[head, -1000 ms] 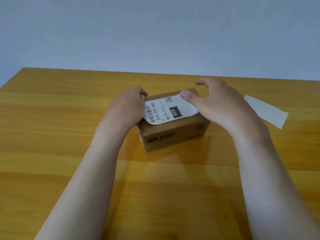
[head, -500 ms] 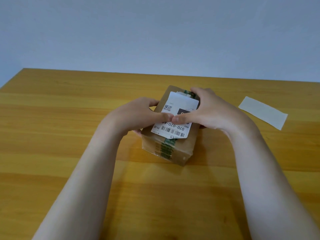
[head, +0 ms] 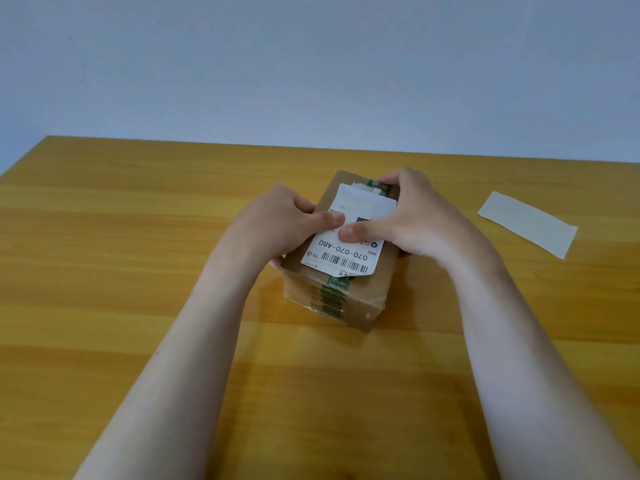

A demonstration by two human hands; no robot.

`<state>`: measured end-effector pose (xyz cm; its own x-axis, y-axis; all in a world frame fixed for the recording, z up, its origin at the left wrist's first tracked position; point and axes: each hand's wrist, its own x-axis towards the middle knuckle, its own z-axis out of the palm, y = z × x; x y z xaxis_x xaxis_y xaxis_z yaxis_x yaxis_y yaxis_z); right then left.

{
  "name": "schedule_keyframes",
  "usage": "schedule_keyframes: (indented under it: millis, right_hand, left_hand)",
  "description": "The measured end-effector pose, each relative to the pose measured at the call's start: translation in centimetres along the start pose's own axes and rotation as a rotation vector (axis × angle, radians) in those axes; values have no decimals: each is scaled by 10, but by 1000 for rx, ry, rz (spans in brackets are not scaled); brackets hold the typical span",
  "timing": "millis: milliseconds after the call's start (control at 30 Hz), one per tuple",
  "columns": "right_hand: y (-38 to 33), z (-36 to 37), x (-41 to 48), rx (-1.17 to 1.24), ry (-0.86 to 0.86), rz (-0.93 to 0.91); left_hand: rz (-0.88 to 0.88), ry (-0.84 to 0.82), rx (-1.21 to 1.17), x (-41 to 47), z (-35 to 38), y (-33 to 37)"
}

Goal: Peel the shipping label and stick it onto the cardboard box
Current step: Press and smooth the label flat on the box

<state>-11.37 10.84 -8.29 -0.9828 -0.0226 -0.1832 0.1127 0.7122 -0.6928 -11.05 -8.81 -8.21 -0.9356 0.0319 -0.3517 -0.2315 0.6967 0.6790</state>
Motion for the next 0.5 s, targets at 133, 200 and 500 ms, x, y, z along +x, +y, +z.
schedule_keyframes:
  millis: [133, 200, 500]
  right_hand:
    - [2, 5, 3, 3, 57, -14]
    - [3, 7, 5, 0, 89, -18]
    - [3, 8, 3, -7, 132, -13]
  left_hand:
    - [-14, 25, 50, 1, 1, 1]
    - [-16, 48, 78, 2, 2, 2]
    - [-14, 101, 191, 2, 5, 3]
